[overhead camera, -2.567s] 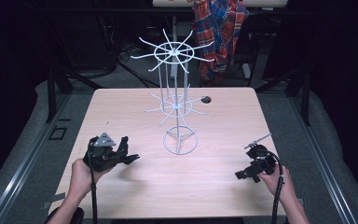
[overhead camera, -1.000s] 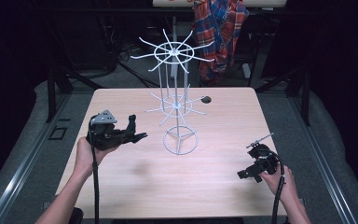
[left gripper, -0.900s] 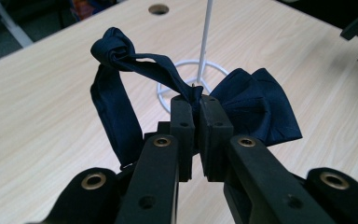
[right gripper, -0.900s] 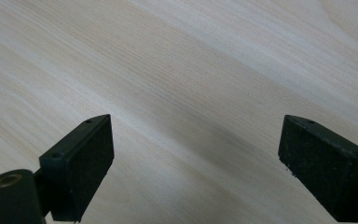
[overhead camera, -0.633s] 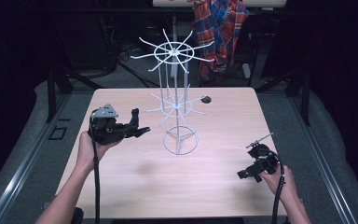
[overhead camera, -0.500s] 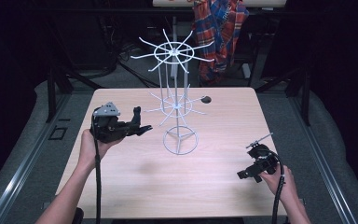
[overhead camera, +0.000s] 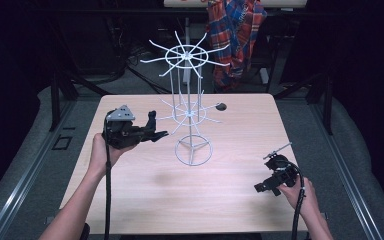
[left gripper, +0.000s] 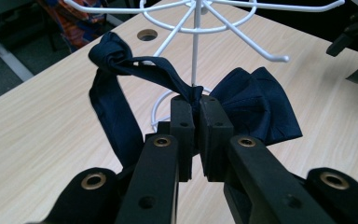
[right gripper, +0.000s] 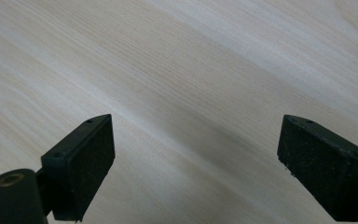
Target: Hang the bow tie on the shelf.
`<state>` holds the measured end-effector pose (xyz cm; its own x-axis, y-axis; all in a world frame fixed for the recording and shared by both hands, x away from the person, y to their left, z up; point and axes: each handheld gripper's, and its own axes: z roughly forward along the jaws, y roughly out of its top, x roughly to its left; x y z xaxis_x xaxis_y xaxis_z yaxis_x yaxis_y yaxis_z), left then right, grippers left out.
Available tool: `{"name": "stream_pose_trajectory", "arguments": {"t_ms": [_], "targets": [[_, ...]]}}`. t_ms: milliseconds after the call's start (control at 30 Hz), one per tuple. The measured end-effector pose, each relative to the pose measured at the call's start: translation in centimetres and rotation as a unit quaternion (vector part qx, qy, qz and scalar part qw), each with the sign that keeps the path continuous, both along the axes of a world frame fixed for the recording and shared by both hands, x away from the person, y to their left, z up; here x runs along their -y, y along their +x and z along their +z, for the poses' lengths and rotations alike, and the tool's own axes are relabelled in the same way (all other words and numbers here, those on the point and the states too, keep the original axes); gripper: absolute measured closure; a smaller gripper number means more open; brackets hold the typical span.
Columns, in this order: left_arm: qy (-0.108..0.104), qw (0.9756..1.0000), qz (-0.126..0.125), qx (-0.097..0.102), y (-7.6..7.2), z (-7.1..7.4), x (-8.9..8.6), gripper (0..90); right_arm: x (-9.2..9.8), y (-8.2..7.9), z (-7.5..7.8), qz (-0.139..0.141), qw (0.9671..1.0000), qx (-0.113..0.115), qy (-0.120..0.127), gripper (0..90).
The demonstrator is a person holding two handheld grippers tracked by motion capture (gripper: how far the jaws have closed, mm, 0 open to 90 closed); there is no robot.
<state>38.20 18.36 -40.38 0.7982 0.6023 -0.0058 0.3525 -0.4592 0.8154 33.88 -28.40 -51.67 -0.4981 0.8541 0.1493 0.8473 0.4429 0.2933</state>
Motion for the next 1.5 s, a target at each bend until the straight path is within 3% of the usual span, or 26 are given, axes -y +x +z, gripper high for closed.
{"name": "stream_pose_trajectory", "arguments": {"t_ms": [67, 133, 400, 600, 900, 933, 1033, 1200, 1233, 1267, 1500], "targets": [[0.003, 1.0, -0.001, 0.004, 0.0, 0.1, 0.1, 85.4, -0.1, -0.1, -0.1, -0.01, 0.9999, 0.009, -0.003, 10.7], [0.002, 1.0, -0.003, 0.005, 0.0, 0.1, 0.1, 85.3, 0.0, 0.0, 0.0, -0.001, 1.0, -0.002, 0.0, 10.7], [0.0, 0.9993, 0.006, 0.037, -0.1, 0.8, 0.1, 85.4, -0.1, -0.1, 0.1, -0.001, 1.0, 0.0, -0.004, 10.8], [0.007, 0.9995, -0.008, 0.03, 0.1, 0.7, 0.7, 85.3, -0.1, -0.1, 0.0, -0.002, 1.0, 0.0, 0.001, 10.9], [0.017, 0.9994, -0.008, 0.029, 0.9, -0.1, 1.1, 85.3, -0.1, 0.0, -0.2, 0.005, 1.0, -0.002, -0.007, 10.9], [0.018, 0.9994, -0.011, 0.029, 1.0, -0.2, 1.2, 85.3, -0.2, -0.1, -0.3, 0.003, 1.0, -0.002, 0.001, 11.0], [0.02, 0.9994, -0.012, 0.026, 1.1, -0.6, 1.3, 85.3, -0.1, -0.1, -0.1, 0.013, 0.9998, -0.003, -0.012, 11.1], [0.03, 0.9991, -0.01, 0.028, 1.3, -1.1, 1.7, 85.3, -0.4, -0.3, -0.2, 0.006, 1.0, 0.0, -0.001, 11.2], [0.029, 0.9991, -0.009, 0.03, 1.3, -1.3, 1.9, 85.3, -0.3, -0.1, -0.1, 0.016, 0.9998, -0.005, -0.012, 11.3], [0.032, 0.999, -0.009, 0.03, 1.4, -1.4, 2.0, 85.3, -0.4, -0.2, -0.3, 0.009, 1.0, -0.002, 0.0, 11.3], [0.028, 0.9992, -0.006, 0.028, 1.7, -1.8, 2.3, 85.3, -0.3, -0.1, -0.2, 0.014, 0.9999, -0.006, -0.005, 11.4]]}}
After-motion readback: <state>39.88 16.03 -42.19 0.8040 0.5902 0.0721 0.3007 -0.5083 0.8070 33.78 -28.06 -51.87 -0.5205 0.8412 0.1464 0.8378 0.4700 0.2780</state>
